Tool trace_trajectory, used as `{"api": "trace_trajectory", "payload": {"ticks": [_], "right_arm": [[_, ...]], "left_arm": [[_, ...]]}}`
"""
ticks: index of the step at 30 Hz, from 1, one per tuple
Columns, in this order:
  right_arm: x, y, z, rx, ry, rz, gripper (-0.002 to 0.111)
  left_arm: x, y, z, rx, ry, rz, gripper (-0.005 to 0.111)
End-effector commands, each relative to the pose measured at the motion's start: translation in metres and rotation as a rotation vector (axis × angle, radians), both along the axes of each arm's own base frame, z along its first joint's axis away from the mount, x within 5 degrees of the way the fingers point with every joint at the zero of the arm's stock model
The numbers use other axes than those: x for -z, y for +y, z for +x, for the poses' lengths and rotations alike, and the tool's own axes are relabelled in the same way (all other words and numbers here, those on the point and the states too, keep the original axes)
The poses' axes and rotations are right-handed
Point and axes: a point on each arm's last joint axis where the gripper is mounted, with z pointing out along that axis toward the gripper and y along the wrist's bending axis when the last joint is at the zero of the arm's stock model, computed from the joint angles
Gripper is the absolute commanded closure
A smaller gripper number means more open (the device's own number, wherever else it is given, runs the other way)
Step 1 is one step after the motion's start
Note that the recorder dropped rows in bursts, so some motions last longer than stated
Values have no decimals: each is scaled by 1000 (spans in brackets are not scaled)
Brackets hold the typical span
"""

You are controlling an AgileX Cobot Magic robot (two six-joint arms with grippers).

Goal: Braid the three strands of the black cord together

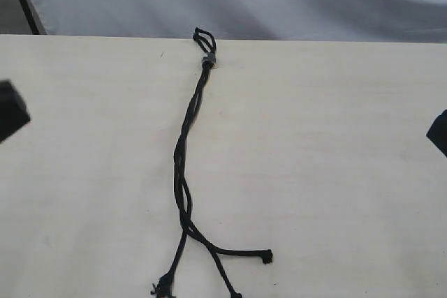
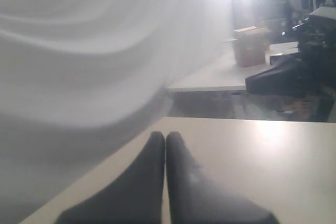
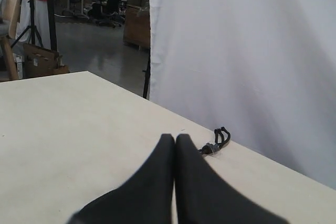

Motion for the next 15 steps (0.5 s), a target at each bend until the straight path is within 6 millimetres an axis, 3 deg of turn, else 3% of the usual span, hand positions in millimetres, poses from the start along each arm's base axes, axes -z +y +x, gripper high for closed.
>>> {"api": "trace_trajectory", "payload": {"ticks": [1,7,12,15], "right_arm": [[0,0,-1,-5,-10,-3,108],[0,0,-1,-11,-12,-2,108],[0,0,-1,-10,-11,-2,108],[0,0,-1,-10,-13,-1,108]], "left_arm": [[25,16,-19,-251,-63,-59,105],[38,51,-16,-636,-6,-221,105],[67,74,-7,-862,111,-230,105],[85,77,-3,-908,158,-187,105]]}}
